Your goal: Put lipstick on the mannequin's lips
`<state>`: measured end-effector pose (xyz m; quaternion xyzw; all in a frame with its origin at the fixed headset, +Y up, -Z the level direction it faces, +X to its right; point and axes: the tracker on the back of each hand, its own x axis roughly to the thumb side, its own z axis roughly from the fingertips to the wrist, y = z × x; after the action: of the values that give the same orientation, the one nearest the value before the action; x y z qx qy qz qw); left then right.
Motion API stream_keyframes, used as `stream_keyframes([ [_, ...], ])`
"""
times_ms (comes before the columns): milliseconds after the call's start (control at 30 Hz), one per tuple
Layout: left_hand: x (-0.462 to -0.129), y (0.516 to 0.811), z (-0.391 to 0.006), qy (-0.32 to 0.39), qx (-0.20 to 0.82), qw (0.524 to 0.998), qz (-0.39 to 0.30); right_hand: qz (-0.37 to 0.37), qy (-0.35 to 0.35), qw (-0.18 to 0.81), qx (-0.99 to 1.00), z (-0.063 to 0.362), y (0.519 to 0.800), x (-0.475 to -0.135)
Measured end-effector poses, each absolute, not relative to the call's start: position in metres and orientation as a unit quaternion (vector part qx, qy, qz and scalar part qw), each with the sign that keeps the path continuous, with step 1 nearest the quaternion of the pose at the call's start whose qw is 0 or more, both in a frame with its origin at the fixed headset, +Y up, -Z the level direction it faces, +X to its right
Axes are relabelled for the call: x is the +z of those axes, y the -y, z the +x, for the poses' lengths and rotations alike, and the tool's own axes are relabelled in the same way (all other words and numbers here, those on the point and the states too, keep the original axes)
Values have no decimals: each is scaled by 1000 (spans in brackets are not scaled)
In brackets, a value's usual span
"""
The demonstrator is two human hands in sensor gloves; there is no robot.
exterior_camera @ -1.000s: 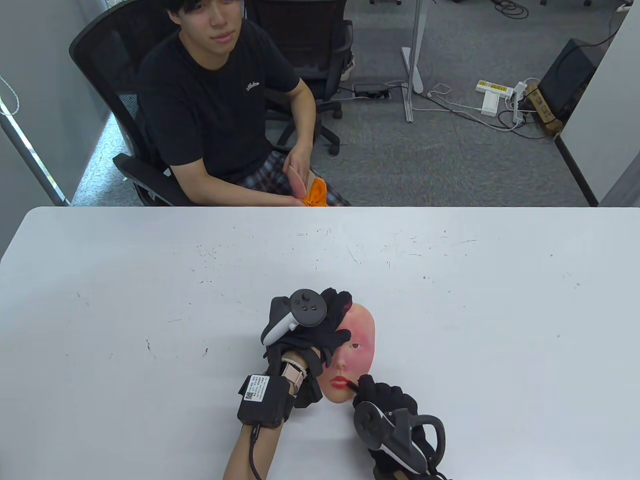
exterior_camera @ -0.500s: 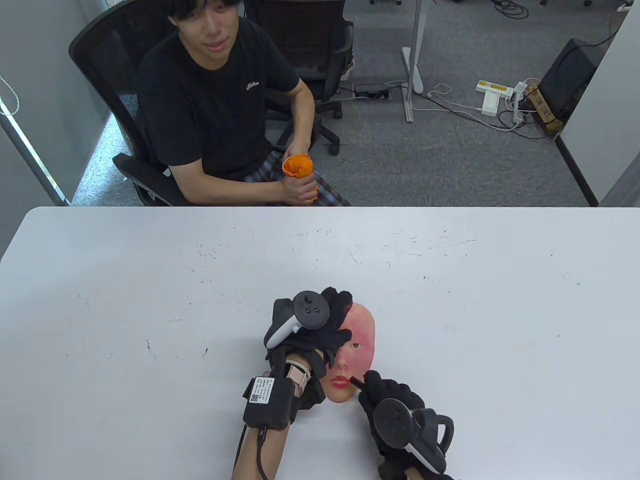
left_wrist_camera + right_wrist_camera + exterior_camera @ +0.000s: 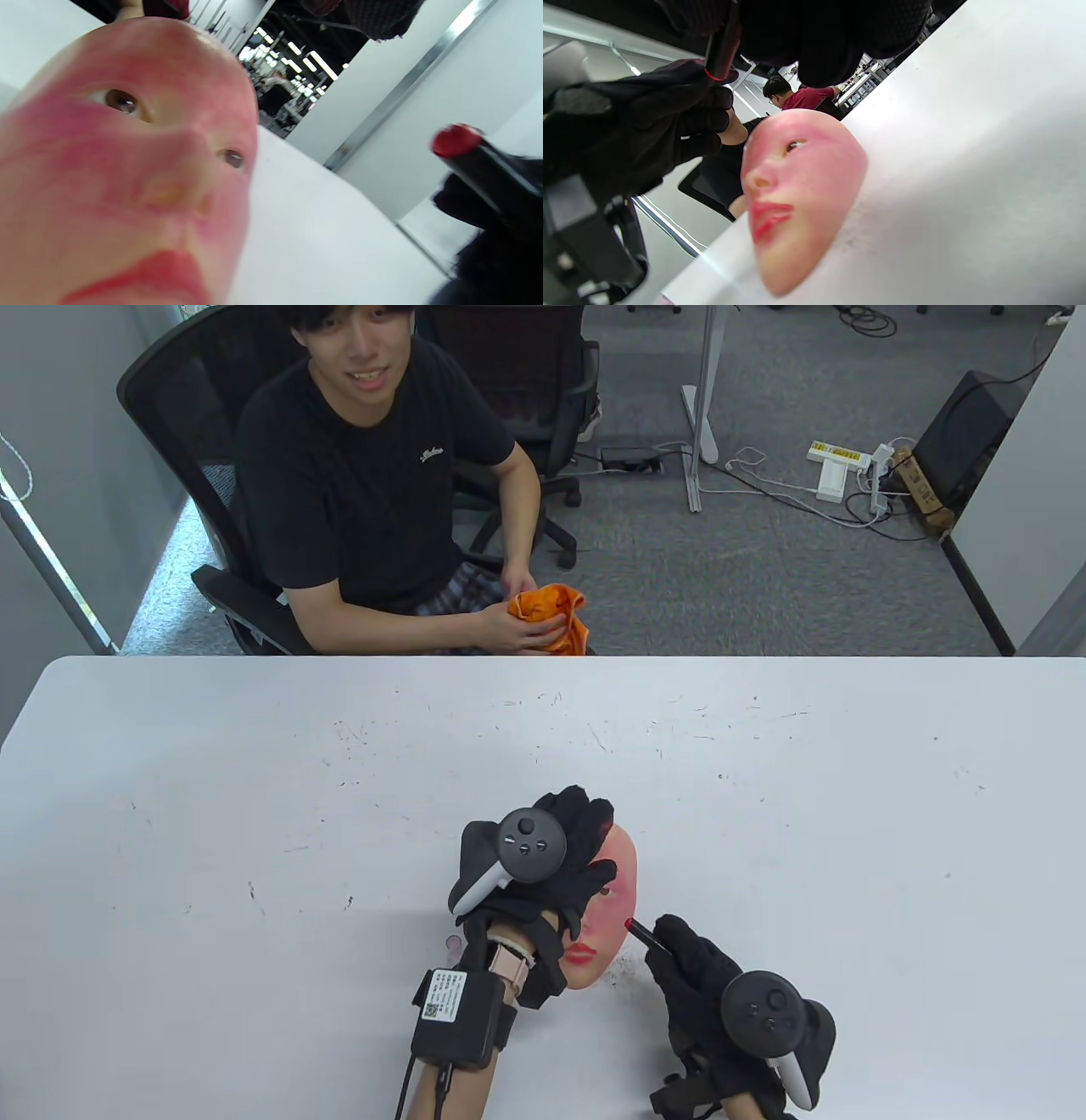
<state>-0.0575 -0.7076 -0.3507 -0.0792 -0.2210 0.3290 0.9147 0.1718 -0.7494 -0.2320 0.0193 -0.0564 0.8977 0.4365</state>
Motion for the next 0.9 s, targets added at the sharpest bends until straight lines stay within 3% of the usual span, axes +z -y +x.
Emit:
stream_keyframes([
  [200, -301, 729, -63, 240, 475, 843, -80, 42, 36, 608, 792, 183, 752, -232],
  [367, -280, 752, -54, 257, 568, 775, -105, 116, -41, 691, 713, 170, 757, -234],
  [467, -273, 758, -50, 264, 638, 716, -102, 139, -103, 665, 727, 155, 762, -234],
  [667, -272, 769, -60, 260, 674, 686, -92, 154, -102, 594, 783, 142, 764, -232],
  [767, -273, 773, -61, 248, 716, 646, -93, 174, -111, 571, 795, 139, 763, -233],
  [900, -272, 771, -64, 246, 709, 657, -69, 176, -72, 503, 843, 133, 757, -227],
])
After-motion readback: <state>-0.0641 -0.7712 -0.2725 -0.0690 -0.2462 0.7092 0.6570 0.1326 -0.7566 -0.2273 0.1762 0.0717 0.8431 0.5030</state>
